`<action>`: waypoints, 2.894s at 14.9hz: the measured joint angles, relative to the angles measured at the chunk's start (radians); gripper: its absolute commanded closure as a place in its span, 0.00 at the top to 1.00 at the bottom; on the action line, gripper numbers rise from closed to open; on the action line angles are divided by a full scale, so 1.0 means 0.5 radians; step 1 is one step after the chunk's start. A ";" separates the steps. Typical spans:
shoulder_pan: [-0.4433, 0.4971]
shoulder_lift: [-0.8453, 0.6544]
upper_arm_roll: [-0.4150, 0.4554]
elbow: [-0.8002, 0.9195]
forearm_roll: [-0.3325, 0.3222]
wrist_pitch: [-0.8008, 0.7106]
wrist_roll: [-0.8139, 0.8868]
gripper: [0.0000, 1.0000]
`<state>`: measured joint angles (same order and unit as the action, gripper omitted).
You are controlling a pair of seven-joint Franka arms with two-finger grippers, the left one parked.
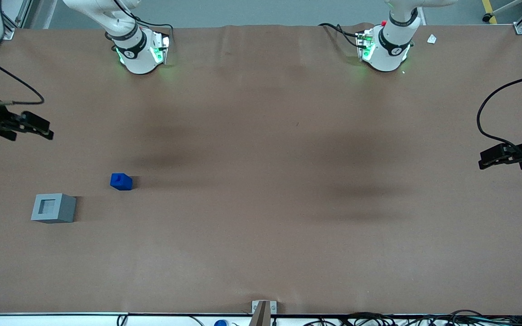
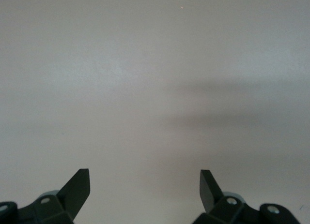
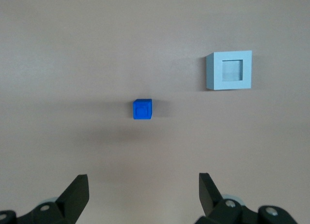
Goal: Insert blue part into gray base with right arm
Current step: 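Move the right gripper out toward the blue block, then lower the open right gripper over the blue block and close it, then lift the blue block and carry it over the gray base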
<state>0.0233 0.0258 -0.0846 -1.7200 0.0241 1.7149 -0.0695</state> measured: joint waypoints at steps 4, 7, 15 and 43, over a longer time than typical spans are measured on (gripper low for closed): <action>0.001 0.079 0.063 -0.272 0.001 0.333 0.001 1.00; 0.003 0.162 0.118 -0.501 0.001 0.671 0.004 1.00; 0.004 0.494 0.122 -0.639 0.000 1.057 0.002 0.82; -0.147 0.525 0.080 -0.041 -0.033 0.404 -0.045 0.01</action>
<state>-0.0502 0.2886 -0.0447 -1.7403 0.0074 1.9170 -0.0922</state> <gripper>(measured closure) 0.493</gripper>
